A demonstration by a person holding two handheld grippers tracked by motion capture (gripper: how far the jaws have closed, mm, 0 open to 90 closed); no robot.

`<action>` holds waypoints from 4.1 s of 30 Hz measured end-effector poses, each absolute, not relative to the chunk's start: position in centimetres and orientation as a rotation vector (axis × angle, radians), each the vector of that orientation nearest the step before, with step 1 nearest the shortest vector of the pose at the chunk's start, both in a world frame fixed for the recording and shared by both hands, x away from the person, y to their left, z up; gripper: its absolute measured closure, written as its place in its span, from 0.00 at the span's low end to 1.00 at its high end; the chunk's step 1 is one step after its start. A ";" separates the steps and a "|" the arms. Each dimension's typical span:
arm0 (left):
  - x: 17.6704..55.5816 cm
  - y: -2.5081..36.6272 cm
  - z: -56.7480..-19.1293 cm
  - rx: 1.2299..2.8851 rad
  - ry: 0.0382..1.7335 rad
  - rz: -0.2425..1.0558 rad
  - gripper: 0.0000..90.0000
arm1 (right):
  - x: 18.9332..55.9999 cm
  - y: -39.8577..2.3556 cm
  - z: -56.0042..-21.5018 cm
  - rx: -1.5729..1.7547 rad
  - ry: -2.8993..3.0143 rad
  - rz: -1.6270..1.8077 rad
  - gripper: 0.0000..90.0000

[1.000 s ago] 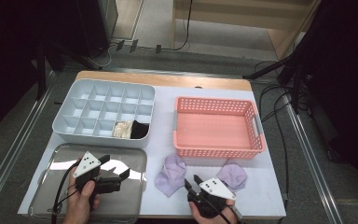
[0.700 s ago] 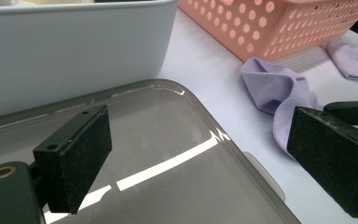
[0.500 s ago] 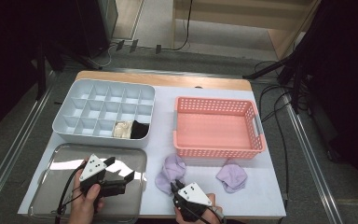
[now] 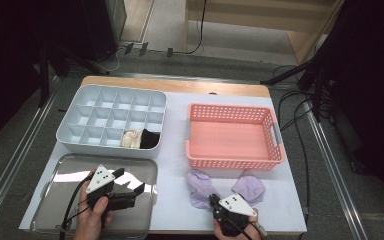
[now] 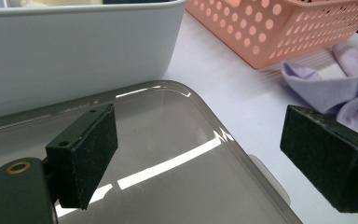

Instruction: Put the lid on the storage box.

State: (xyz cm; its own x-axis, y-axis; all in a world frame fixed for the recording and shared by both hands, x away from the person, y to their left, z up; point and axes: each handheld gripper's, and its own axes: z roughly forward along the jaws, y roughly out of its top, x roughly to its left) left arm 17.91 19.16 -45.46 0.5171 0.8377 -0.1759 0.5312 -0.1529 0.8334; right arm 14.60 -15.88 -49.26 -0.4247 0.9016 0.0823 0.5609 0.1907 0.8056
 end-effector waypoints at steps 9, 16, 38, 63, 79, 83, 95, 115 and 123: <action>18.5 18.5 -45.5 1.824 1.139 0.388 0.14 | 15.5 -16.9 -47.8 1.395 1.930 1.261 0.70; 19.0 18.3 -45.7 1.803 1.152 0.354 0.14 | 17.1 -13.3 -47.6 1.384 1.966 1.330 0.54; 20.6 16.7 -45.8 1.793 1.153 0.266 0.16 | 17.3 -10.3 -49.2 1.198 2.256 1.252 0.94; 21.2 16.4 -46.4 1.815 1.181 0.253 0.16 | 16.2 -12.0 -47.9 1.378 2.030 1.330 0.44; 21.1 15.5 -46.2 1.816 1.159 0.241 0.16 | 16.4 -14.6 -48.6 1.489 1.911 1.206 0.45; 21.2 15.5 -46.2 1.819 1.158 0.243 0.16 | 17.1 -14.4 -49.5 1.498 1.952 1.148 0.44; 20.6 14.6 -46.1 1.840 1.141 0.235 0.16 | 17.6 -13.9 -49.7 1.450 2.053 1.250 0.90; 19.7 12.6 -46.3 1.904 1.111 0.243 0.17 | 13.8 -13.4 -49.1 1.416 2.042 1.297 0.57; 19.8 11.8 -46.5 1.946 1.097 0.293 0.26 | 13.0 -12.7 -49.5 1.399 2.105 1.180 0.93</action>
